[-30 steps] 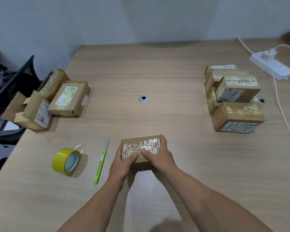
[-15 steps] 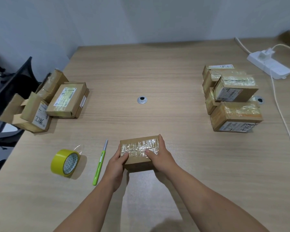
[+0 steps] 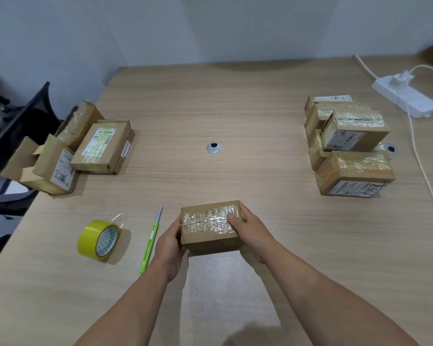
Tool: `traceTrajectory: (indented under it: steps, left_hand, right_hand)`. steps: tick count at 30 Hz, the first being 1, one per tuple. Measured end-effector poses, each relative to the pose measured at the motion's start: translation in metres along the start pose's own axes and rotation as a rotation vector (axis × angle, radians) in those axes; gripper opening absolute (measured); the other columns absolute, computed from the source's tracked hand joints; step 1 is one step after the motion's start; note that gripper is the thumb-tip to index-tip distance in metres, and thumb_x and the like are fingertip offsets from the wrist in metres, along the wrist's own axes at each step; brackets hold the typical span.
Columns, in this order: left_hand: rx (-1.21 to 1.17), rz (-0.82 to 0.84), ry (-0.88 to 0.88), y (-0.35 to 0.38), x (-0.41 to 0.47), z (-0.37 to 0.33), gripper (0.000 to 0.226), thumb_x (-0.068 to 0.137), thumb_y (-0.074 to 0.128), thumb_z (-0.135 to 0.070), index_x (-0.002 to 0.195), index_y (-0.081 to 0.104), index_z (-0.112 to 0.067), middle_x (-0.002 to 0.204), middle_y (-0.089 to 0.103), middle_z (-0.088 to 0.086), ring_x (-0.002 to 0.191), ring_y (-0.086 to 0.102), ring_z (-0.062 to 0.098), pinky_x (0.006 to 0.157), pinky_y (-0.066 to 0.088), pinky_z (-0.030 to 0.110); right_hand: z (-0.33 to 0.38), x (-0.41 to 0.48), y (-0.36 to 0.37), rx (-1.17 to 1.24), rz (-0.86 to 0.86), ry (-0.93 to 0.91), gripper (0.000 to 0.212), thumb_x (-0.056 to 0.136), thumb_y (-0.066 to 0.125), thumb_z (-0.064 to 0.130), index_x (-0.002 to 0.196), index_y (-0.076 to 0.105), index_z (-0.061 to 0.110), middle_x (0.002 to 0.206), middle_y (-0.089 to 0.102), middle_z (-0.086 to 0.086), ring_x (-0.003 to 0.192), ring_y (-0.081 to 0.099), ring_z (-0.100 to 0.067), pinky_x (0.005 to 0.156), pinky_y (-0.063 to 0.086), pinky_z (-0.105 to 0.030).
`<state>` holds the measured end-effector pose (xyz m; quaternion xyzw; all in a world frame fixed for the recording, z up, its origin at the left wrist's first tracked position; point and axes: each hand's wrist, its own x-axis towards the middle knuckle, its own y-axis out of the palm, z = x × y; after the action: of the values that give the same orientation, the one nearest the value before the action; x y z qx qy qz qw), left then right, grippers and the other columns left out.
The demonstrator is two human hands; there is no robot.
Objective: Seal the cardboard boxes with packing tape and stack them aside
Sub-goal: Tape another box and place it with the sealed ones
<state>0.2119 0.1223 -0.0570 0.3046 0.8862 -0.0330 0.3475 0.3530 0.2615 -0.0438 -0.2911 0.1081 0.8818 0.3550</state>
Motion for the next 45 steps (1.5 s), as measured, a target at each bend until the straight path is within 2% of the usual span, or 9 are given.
traceTrajectory:
  steps: [5, 16, 20, 24, 28, 33, 37, 40, 45]
  left_hand:
    - [0.292, -0.161, 0.028, 0.014, 0.008, -0.003, 0.058, 0.077, 0.06, -0.061, 0.122, 0.055, -0.026, 0.114, 0.068, 0.002, 0.101, 0.067, 0.021, 0.09, 0.055, 0.042]
    - [0.397, -0.27, 0.077, 0.019, 0.015, 0.002, 0.028, 0.1, 0.049, -0.041, 0.123, 0.053, -0.025, 0.107, 0.065, 0.005, 0.098, 0.063, 0.027, 0.087, 0.052, 0.044]
    - [0.341, -0.242, 0.07, 0.015, 0.015, 0.004, 0.021, 0.093, 0.047, -0.045, 0.107, 0.06, -0.035, 0.11, 0.066, 0.007, 0.104, 0.063, 0.031, 0.094, 0.05, 0.052]
    - [0.313, -0.211, 0.062, 0.011, 0.012, 0.006, 0.019, 0.096, 0.046, -0.046, 0.103, 0.061, -0.038, 0.111, 0.067, 0.004, 0.106, 0.063, 0.03, 0.096, 0.05, 0.053]
    - [0.3, -0.215, 0.081, 0.014, 0.01, 0.002, 0.019, 0.103, 0.044, -0.038, 0.112, 0.06, -0.033, 0.113, 0.066, 0.004, 0.104, 0.064, 0.027, 0.093, 0.052, 0.048]
    - [0.212, -0.219, 0.094, 0.01, 0.01, 0.0, 0.026, 0.106, 0.043, -0.025, 0.112, 0.068, -0.02, 0.11, 0.073, 0.006, 0.101, 0.067, 0.023, 0.093, 0.053, 0.045]
    - [0.009, -0.181, 0.048, 0.01, 0.006, -0.005, 0.028, 0.107, 0.042, -0.023, 0.103, 0.07, -0.021, 0.092, 0.074, 0.001, 0.085, 0.067, 0.018, 0.073, 0.052, 0.034]
    - [-0.071, -0.163, 0.001, 0.014, 0.003, -0.006, 0.024, 0.107, 0.042, -0.03, 0.108, 0.066, -0.025, 0.101, 0.072, 0.002, 0.093, 0.065, 0.021, 0.078, 0.053, 0.037]
    - [0.171, -0.213, 0.011, 0.016, 0.005, 0.001, 0.029, 0.105, 0.039, -0.033, 0.121, 0.061, -0.024, 0.121, 0.064, 0.007, 0.111, 0.061, 0.025, 0.098, 0.052, 0.045]
  right_hand:
    - [0.009, 0.007, 0.014, -0.225, -0.154, 0.036, 0.048, 0.091, 0.061, 0.06, 0.119, 0.054, 0.021, 0.115, 0.06, 0.005, 0.091, 0.058, -0.008, 0.073, 0.046, -0.021]
    - [0.001, 0.01, 0.015, -0.253, -0.187, -0.006, 0.049, 0.107, 0.037, 0.043, 0.143, 0.049, 0.011, 0.137, 0.055, -0.005, 0.119, 0.052, -0.022, 0.089, 0.033, -0.027]
    - [-0.002, 0.013, 0.013, -0.183, -0.166, 0.02, 0.049, 0.108, 0.035, 0.04, 0.13, 0.056, 0.003, 0.136, 0.057, -0.011, 0.12, 0.053, -0.025, 0.086, 0.037, -0.026]
    - [-0.004, 0.015, 0.01, -0.121, -0.152, 0.054, 0.03, 0.108, 0.034, 0.04, 0.087, 0.052, 0.03, 0.101, 0.051, 0.008, 0.109, 0.044, -0.018, 0.076, 0.035, -0.02]
    - [0.0, 0.01, 0.008, -0.1, -0.152, 0.055, 0.05, 0.109, 0.032, 0.041, 0.147, 0.05, 0.015, 0.149, 0.05, -0.002, 0.14, 0.043, -0.024, 0.108, 0.035, -0.034]
    - [-0.009, 0.013, -0.003, 0.054, -0.174, 0.099, 0.05, 0.094, 0.04, 0.064, 0.118, 0.064, 0.027, 0.123, 0.064, 0.006, 0.116, 0.059, -0.015, 0.106, 0.043, -0.041]
    - [-0.008, 0.005, -0.014, 0.148, -0.155, 0.14, 0.069, 0.097, 0.047, 0.062, 0.157, 0.028, 0.034, 0.153, 0.042, 0.005, 0.137, 0.047, -0.026, 0.107, 0.044, -0.046]
    - [-0.005, 0.001, -0.014, 0.293, -0.061, 0.139, 0.043, 0.103, 0.043, 0.053, 0.136, 0.054, 0.028, 0.133, 0.063, -0.005, 0.11, 0.065, -0.026, 0.077, 0.054, -0.037]
    - [0.004, -0.001, -0.005, 0.331, -0.064, 0.057, 0.031, 0.108, 0.037, 0.04, 0.116, 0.065, 0.03, 0.114, 0.071, -0.004, 0.103, 0.068, -0.023, 0.085, 0.057, -0.043]
